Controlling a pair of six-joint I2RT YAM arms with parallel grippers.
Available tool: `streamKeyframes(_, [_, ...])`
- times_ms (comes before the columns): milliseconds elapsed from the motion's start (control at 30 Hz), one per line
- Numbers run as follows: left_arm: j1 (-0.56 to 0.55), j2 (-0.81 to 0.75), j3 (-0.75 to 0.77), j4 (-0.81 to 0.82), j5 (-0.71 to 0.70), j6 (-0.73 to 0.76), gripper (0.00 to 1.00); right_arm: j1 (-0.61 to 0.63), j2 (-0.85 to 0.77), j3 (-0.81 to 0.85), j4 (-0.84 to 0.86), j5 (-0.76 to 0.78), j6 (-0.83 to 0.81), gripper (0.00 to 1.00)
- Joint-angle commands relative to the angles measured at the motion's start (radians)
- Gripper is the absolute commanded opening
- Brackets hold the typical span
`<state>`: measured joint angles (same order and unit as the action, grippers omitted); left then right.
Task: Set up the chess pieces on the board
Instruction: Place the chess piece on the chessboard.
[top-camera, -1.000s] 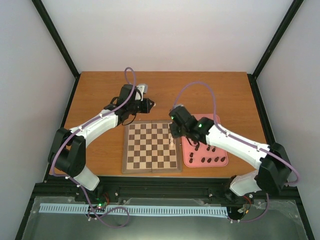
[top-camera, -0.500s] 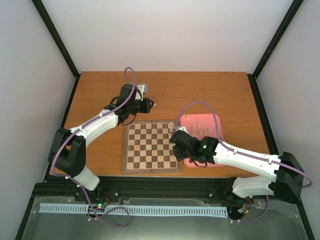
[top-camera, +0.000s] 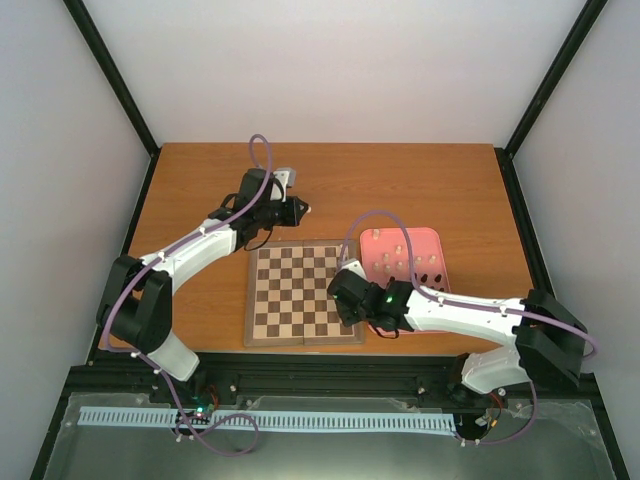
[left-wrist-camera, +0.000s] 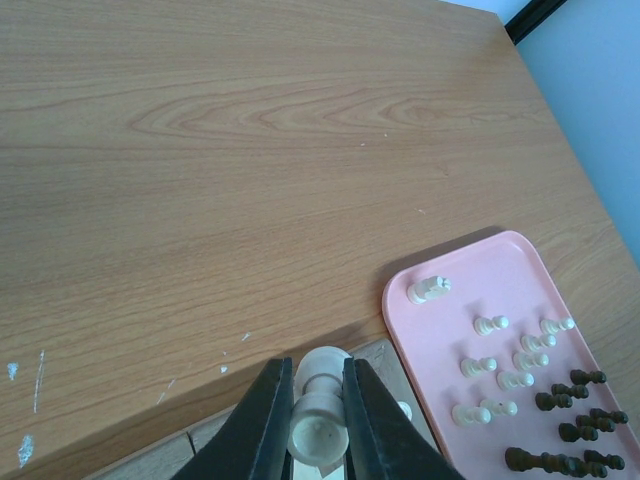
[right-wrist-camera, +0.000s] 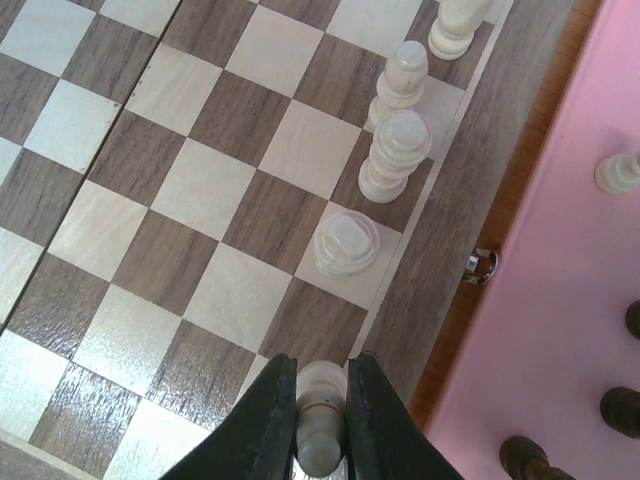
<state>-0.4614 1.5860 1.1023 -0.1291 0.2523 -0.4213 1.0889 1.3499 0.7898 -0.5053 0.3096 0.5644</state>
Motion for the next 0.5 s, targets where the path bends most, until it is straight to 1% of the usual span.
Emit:
streamKeyframes(0, [-0.002, 0.023, 0.04, -0.002, -0.004, 0.021, 0.01, 0.011, 0.023, 0.011, 0.042, 0.045, 0.011, 0.12])
streamKeyframes(467, [-0.002, 0.023, 0.041, -0.004, -0.009, 0.025, 0.01, 0.009, 0.075, 0.02, 0.08, 0.065, 0.006, 0.12])
